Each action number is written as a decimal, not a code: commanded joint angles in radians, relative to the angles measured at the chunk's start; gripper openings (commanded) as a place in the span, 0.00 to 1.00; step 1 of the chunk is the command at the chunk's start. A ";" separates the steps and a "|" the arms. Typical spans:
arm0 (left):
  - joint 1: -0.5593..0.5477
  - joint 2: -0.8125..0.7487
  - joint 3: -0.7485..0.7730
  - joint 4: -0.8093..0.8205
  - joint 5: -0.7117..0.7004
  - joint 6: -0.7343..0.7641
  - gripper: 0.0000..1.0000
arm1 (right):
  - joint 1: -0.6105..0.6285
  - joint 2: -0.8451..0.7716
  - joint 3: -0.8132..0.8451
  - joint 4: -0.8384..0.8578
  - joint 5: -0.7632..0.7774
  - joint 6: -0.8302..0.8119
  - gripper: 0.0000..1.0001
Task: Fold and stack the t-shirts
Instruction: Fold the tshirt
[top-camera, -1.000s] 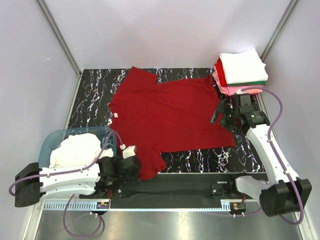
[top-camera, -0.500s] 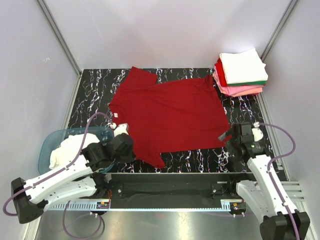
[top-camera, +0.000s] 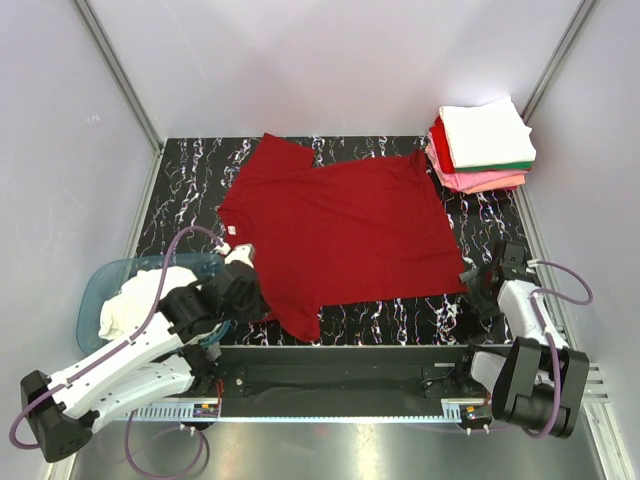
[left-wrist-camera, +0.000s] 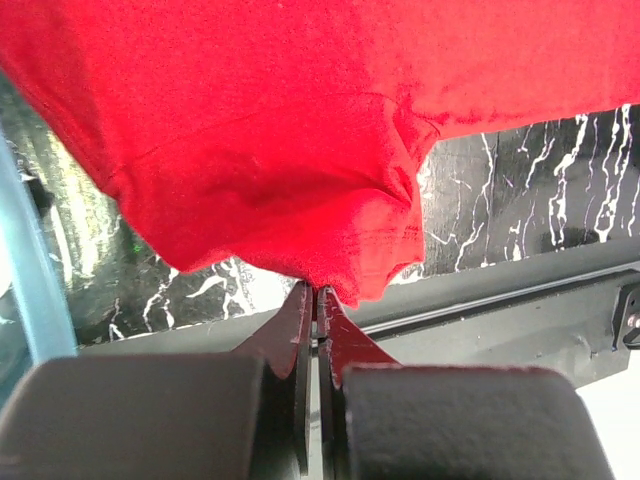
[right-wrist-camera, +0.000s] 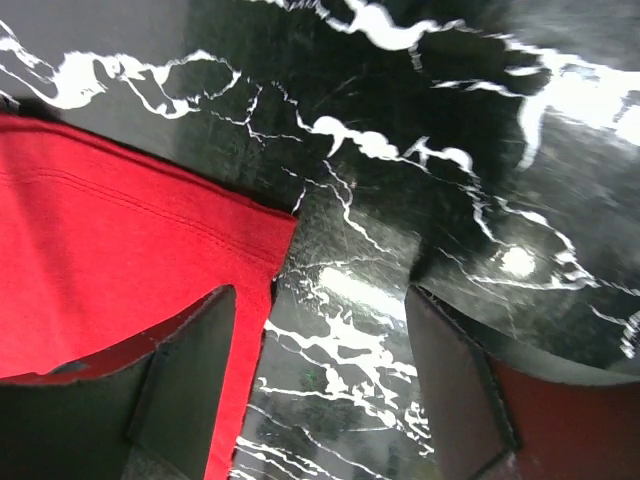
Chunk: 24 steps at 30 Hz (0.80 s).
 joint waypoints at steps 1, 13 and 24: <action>0.010 -0.004 -0.018 0.081 0.051 0.021 0.00 | -0.006 0.038 0.010 0.080 -0.073 -0.058 0.75; 0.019 -0.055 -0.011 0.042 0.041 0.013 0.00 | -0.008 0.164 0.010 0.177 -0.137 -0.082 0.46; 0.019 -0.096 0.040 -0.050 0.032 0.004 0.00 | -0.014 0.046 0.006 0.113 -0.148 -0.087 0.00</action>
